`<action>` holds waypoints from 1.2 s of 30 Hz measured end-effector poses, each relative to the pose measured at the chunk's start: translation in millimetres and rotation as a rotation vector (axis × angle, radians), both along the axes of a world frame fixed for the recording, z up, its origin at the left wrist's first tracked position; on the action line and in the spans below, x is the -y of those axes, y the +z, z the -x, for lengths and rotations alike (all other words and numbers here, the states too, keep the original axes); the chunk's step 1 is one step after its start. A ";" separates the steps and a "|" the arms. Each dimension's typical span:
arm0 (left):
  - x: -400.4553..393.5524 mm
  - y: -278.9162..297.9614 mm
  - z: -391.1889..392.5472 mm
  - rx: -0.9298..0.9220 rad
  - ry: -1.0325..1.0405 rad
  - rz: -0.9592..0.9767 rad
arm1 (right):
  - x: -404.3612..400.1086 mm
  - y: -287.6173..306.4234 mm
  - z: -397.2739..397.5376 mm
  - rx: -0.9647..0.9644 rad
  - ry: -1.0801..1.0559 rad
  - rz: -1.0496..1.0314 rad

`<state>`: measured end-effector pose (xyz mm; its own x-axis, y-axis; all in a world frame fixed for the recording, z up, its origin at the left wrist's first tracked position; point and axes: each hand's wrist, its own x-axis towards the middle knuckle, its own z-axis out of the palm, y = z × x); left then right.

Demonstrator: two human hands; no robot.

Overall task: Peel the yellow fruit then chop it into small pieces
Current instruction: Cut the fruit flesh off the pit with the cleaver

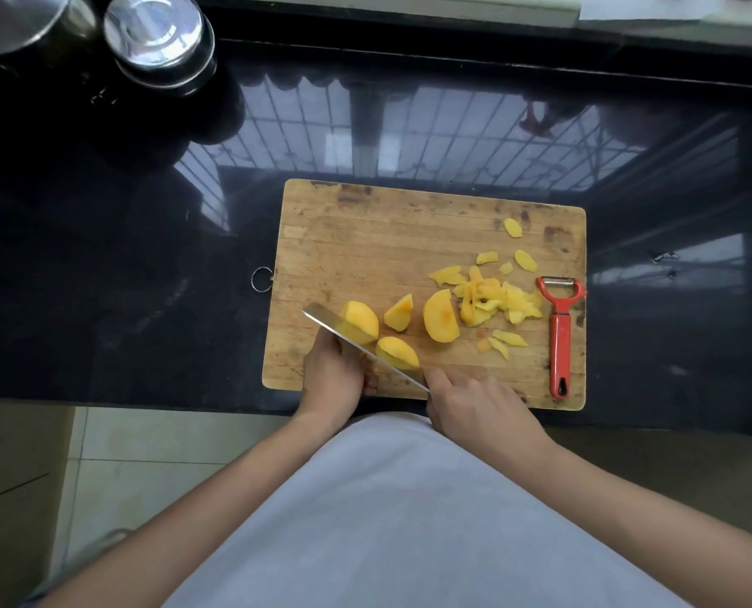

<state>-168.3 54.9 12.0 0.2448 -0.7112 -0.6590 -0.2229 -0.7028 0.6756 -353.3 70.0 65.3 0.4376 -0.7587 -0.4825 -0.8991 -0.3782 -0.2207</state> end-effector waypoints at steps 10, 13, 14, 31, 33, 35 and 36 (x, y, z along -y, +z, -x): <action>16.9 7.8 3.5 -0.012 0.002 -0.029 | 11.0 9.6 -3.1 0.023 -0.176 -0.144; 16.5 9.4 2.1 0.000 0.001 -0.001 | 8.9 7.9 -5.8 0.016 -0.173 -0.142; 17.3 9.5 2.1 -0.001 0.000 0.013 | 8.8 7.4 -6.9 0.011 -0.167 -0.131; 23.7 18.5 3.1 -0.048 0.017 -0.019 | 29.4 6.0 -21.6 0.023 -0.153 -0.075; 23.4 16.1 2.2 -0.040 0.010 -0.027 | 31.4 -0.6 -19.7 0.027 -0.156 -0.070; 23.2 15.9 1.7 -0.058 0.012 -0.037 | 32.6 -8.5 -20.5 0.036 -0.168 -0.082; 23.6 16.4 2.1 -0.080 0.023 -0.042 | 34.6 -12.4 -23.0 0.044 -0.177 -0.094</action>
